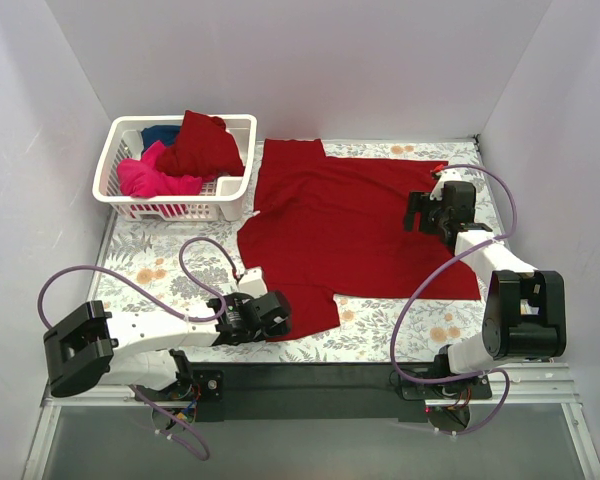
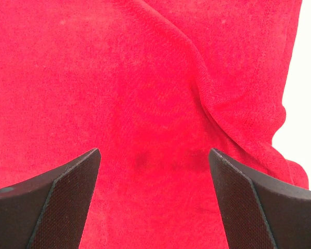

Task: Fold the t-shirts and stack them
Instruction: Flatten the tshirt out

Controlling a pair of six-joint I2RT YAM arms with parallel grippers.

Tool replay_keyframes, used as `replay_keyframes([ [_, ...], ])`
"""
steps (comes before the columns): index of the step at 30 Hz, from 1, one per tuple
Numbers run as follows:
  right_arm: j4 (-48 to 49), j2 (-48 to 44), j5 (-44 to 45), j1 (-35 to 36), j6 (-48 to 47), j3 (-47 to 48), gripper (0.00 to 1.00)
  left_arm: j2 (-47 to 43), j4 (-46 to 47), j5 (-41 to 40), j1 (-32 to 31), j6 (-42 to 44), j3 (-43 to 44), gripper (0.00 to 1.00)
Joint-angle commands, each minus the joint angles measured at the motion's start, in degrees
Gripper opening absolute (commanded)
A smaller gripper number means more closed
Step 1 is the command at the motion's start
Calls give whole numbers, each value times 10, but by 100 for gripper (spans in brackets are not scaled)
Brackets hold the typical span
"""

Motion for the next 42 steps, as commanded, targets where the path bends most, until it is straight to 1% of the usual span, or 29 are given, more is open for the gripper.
replay_keyframes([
  [1, 27, 1, -9, -2, 8, -7, 77, -3, -36, -21, -5, -21, 17, 52],
  [4, 27, 1, -9, -2, 8, -7, 77, 4, -33, -19, -7, -23, 13, 52],
  [7, 28, 2, -9, -2, 8, -7, 77, 19, -10, -6, -8, -14, 10, 50],
  [9, 27, 0, -9, -2, 8, -7, 77, 27, -5, -3, -9, -10, 15, 44],
  [11, 28, -3, -7, -2, 8, -8, 77, 30, -2, -3, -11, -8, 16, 34],
  [12, 28, -4, -7, -2, 8, -9, 77, 29, 6, -3, -11, -6, 13, 23],
  [14, 28, -10, -4, -2, 9, -11, 77, 14, 22, -3, -12, 1, 7, 9],
  [15, 27, -14, -4, -2, 9, -14, 77, 8, 44, -6, -12, 6, 0, 0],
  [19, 27, -38, 4, -2, 13, -22, 77, -29, 106, -29, -11, 50, -4, 0],
  [21, 22, -56, 12, -2, 22, -27, 76, -40, 142, -35, -6, 99, 1, 0],
  [23, 5, -69, 37, -2, 37, -36, 75, -41, 172, -24, 8, 138, 0, 0],
  [24, -4, -84, 43, -2, 41, -39, 75, -38, 211, -14, 15, 179, -1, 0],
  [25, -12, -92, 59, -2, 44, -43, 75, -35, 229, -3, 31, 196, -3, 0],
  [26, -36, -100, 70, -2, 48, -50, 75, -30, 246, 23, 37, 212, -5, 0],
  [27, -50, -115, 83, -2, 48, -51, 75, -23, 272, 31, 42, 244, -4, 0],
  [28, -65, -123, 112, -1, 48, -54, 75, -21, 281, 38, 49, 256, -5, 0],
  [30, -107, -148, 142, -1, 50, -64, 76, -17, 298, 53, 53, 281, -4, 0],
  [31, -119, -158, 174, -1, 55, -68, 76, -21, 300, 57, 56, 300, -6, 0],
  [32, -129, -170, 186, 0, 65, -82, 78, -25, 300, 70, 60, 308, -14, 0],
  [33, -138, -196, 193, -2, 69, -92, 80, -29, 323, 74, 61, 315, -20, 0],
  [36, -149, -246, 188, -4, 91, -127, 84, -57, 347, 102, 79, 338, -46, 0],
  [39, -163, -272, 176, -10, 109, -152, 86, -86, 349, 112, 91, 363, -60, 0],
  [41, -182, -266, 175, -30, 119, -158, 87, -105, 343, 110, 97, 380, -64, 0],
  [42, -188, -250, 157, -38, 123, -158, 88, -112, 340, 109, 101, 382, -70, 0],
])
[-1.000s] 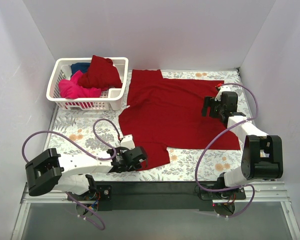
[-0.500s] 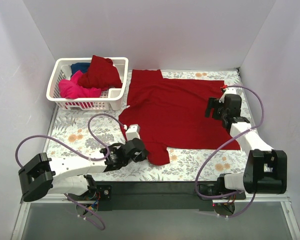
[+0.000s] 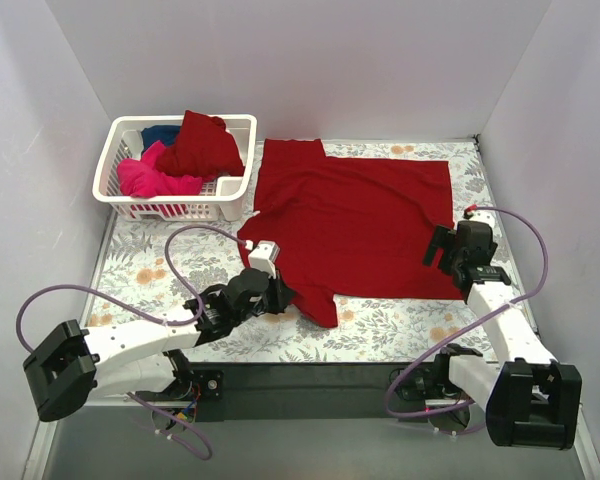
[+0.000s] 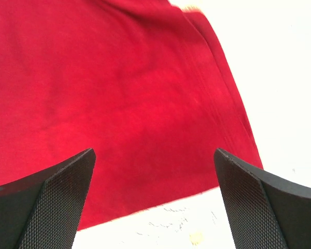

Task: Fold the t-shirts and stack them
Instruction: Flatten the tshirt out

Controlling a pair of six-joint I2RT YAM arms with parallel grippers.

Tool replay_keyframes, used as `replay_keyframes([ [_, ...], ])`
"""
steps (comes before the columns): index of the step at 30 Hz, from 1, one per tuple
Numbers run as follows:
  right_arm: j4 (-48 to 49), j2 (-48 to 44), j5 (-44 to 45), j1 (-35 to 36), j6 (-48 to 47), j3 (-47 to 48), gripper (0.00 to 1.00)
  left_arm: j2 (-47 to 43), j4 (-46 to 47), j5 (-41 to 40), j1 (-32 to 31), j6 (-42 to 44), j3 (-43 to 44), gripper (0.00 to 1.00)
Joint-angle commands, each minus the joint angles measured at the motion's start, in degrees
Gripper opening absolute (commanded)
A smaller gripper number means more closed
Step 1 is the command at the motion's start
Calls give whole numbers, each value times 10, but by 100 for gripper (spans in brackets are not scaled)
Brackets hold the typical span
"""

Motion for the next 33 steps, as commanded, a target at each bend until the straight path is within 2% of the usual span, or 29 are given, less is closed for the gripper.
replay_keyframes([
  [1, -33, 23, -13, -25, 35, -4, 88, -39, 16, 15, 14, 44, -12, 0],
  [6, -57, 76, -35, -77, 51, 7, 88, -88, 11, 36, 43, 58, -39, 0],
  [12, -68, 81, -70, -155, 57, -3, 88, -85, 15, 55, 56, 66, -38, 0],
  [21, -73, 80, -46, -196, 65, -8, 87, -75, 11, 51, 61, 67, -38, 0],
  [33, 1, 115, -69, -224, 86, -51, 80, -67, 11, 54, 69, 69, -39, 0],
])
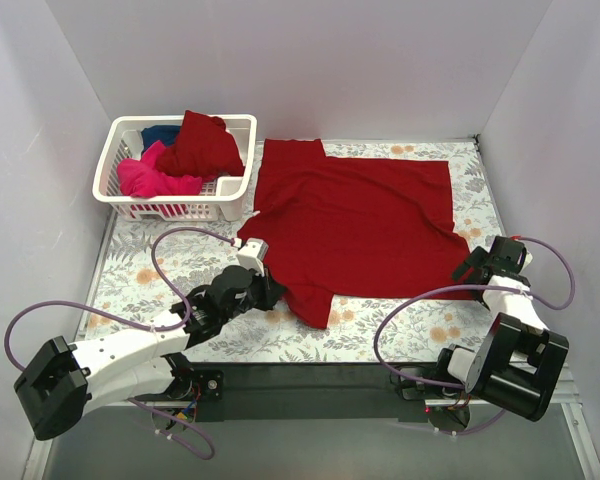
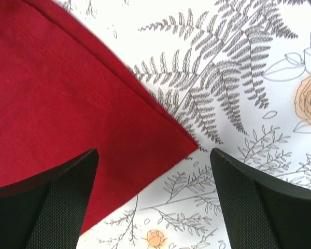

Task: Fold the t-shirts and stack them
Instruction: Flatten the tshirt out

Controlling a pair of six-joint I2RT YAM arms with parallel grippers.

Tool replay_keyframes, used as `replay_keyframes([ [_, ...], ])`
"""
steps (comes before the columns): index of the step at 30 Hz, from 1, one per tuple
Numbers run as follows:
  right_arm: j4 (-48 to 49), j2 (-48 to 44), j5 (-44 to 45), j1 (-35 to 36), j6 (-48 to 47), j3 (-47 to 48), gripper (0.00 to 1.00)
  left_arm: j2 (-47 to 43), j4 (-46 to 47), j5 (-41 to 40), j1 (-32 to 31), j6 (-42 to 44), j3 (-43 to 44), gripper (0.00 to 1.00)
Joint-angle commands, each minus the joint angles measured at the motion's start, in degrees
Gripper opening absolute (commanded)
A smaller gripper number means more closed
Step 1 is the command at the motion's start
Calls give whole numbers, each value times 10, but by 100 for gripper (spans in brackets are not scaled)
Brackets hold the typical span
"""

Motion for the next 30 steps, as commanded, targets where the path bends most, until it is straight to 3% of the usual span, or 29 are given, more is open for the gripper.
replay_keyframes([
  [1, 24, 20, -12, -4, 19, -17, 79, -3, 0, 2, 7, 10, -3, 0],
  [10, 42, 43, -16, -8, 7, -17, 54, 7, -1, 6, 12, 10, -2, 0],
  [13, 46, 42, -20, -8, 3, -17, 40, 7, 0, 7, 14, 10, -2, 0],
  [14, 46, 42, -21, -8, 2, -17, 29, 7, 0, 8, 14, 9, -1, 0],
  [16, 46, 42, -22, -8, 0, -17, 17, 7, -1, 8, 14, 9, -2, 0],
  [17, 46, 40, -24, -8, -1, -17, 2, 7, -1, 8, 14, 9, -2, 0],
  [24, 37, 9, -59, -8, -43, -16, 1, -7, 9, 41, 14, 18, -6, 0],
  [30, -9, -41, -58, -8, -67, 12, 1, -39, 36, 132, 14, 27, -18, 0],
])
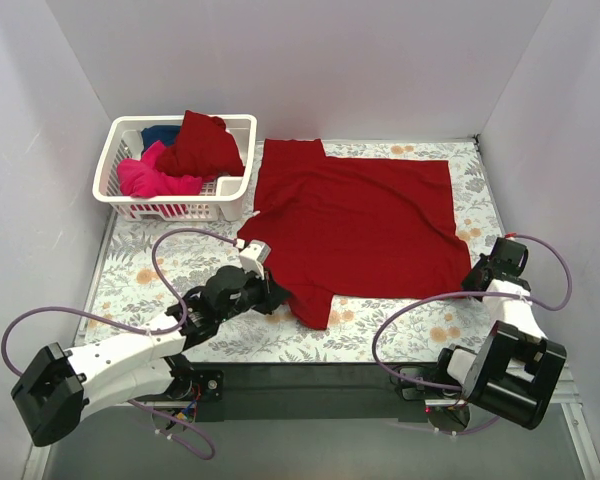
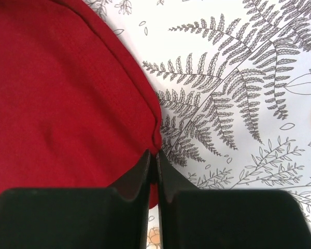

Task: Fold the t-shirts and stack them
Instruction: Flatten the tshirt out, then fold the tshirt

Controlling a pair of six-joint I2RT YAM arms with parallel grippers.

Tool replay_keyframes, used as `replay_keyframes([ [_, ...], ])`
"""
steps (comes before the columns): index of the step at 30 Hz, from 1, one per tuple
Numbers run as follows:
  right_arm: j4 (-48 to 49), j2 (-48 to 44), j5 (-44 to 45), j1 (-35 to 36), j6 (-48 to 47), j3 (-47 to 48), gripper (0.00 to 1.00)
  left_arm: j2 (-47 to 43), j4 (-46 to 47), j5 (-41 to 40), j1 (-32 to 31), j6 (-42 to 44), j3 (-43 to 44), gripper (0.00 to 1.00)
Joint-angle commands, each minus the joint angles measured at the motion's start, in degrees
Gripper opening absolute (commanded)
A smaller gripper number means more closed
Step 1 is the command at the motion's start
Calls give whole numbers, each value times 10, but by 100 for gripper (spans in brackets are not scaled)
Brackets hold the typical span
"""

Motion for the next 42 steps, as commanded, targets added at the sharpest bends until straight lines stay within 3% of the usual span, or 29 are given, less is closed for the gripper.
replay_keyframes([
  [1, -32, -39, -15, -2, -24, 18, 1, -26, 26, 69, 3, 15, -9, 0],
  [8, -40, -115, -7, -2, -18, 8, 1, -97, 54, 108, 3, 18, -31, 0],
  [20, -79, -181, 33, -2, -17, 38, 1, -195, 59, 79, 3, 7, -60, 0],
  [24, -59, -180, 16, -2, -12, 44, 1, -176, 48, 57, 3, 7, -50, 0],
  [33, 90, -161, -29, -2, -11, 46, 1, -94, 64, -18, 10, 7, 12, 0],
  [42, 179, -10, -100, 2, -13, 107, 1, 49, 94, -73, 21, 36, 103, 0],
])
